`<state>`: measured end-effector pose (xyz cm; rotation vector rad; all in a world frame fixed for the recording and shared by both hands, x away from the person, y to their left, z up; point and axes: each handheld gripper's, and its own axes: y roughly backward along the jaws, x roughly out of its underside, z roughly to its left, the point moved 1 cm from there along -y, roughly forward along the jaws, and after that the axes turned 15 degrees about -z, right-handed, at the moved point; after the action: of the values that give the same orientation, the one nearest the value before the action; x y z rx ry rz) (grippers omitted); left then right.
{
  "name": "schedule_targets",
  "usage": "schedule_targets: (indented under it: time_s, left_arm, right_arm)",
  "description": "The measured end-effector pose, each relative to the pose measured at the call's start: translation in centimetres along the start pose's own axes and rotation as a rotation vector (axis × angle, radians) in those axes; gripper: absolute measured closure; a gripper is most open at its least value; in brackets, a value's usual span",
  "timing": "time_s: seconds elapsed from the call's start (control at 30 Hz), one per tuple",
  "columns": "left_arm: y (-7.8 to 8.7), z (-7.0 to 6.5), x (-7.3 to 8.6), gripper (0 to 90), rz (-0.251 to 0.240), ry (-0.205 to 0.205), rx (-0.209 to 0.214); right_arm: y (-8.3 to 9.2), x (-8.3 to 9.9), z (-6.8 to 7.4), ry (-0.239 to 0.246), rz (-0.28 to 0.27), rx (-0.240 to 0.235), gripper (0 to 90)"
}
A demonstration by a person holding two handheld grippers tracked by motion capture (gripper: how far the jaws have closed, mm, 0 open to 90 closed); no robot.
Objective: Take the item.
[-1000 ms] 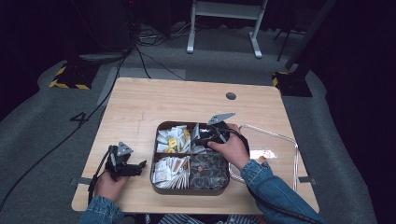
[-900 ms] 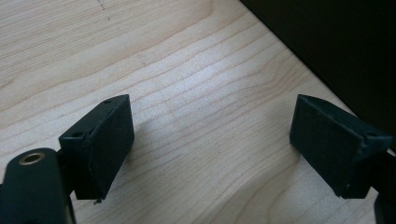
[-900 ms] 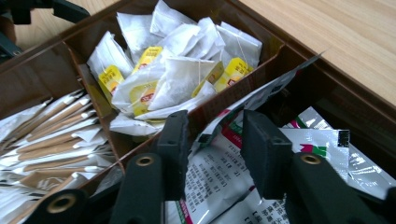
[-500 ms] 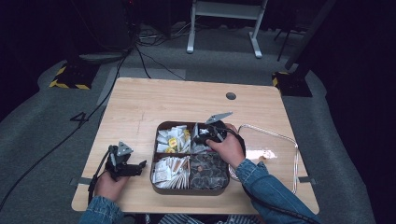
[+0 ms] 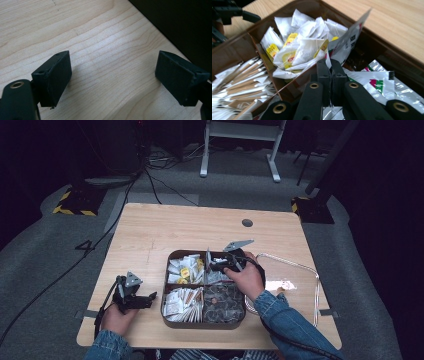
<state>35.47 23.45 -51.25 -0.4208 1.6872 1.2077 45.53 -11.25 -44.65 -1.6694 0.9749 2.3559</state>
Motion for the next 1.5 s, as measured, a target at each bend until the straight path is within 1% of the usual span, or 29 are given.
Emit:
schedule_targets:
  time_s: [0.27,0.33,0.43,0.5,0.63,0.87,1.0,1.17,1.2,1.23,1.5]
  left_arm:
    - [0.0,0.0,0.0,14.1,0.000,0.000,0.000]
    - [0.0,0.0,0.0,14.1,0.000,0.000,0.000]
    - [0.0,0.0,0.0,14.1,0.000,0.000,0.000]
    - [0.0,0.0,0.0,14.1,0.000,0.000,0.000]
    - [0.0,0.0,0.0,14.1,0.000,0.000,0.000]
    - [0.0,0.0,0.0,14.1,0.000,0.000,0.000]
    - [0.0,0.0,0.0,14.1,0.000,0.000,0.000]
    - [0.0,0.0,0.0,14.1,0.000,0.000,0.000]
    - [0.0,0.0,0.0,14.1,0.000,0.000,0.000]
    - [0.0,0.0,0.0,14.1,0.000,0.000,0.000]
    - [0.0,0.0,0.0,14.2,-0.001,0.000,-0.001]
  right_arm:
    - [2.0,-1.3,0.2,-0.001,-0.045,-0.005,89.3]
    - [2.6,-1.8,0.3,-0.002,-0.061,-0.019,89.4]
    - [3.3,-2.6,0.5,0.020,-0.081,-0.019,89.5]
    - [3.7,-3.0,0.5,0.021,-0.093,-0.023,89.5]
    - [4.7,-3.7,0.3,0.026,-0.115,-0.015,89.6]
    - [6.2,-4.5,-0.7,0.017,-0.148,0.007,89.6]
    - [6.9,-4.8,-1.3,0.004,-0.164,0.011,89.6]
    - [8.1,-5.1,-2.3,-0.009,-0.190,0.044,89.6]
    - [8.1,-5.1,-2.3,-0.009,-0.190,0.044,89.6]
    - [8.4,-5.3,-2.8,-0.017,-0.200,0.056,89.5]
    - [8.9,-5.3,-4.4,-0.033,-0.207,0.100,89.5]
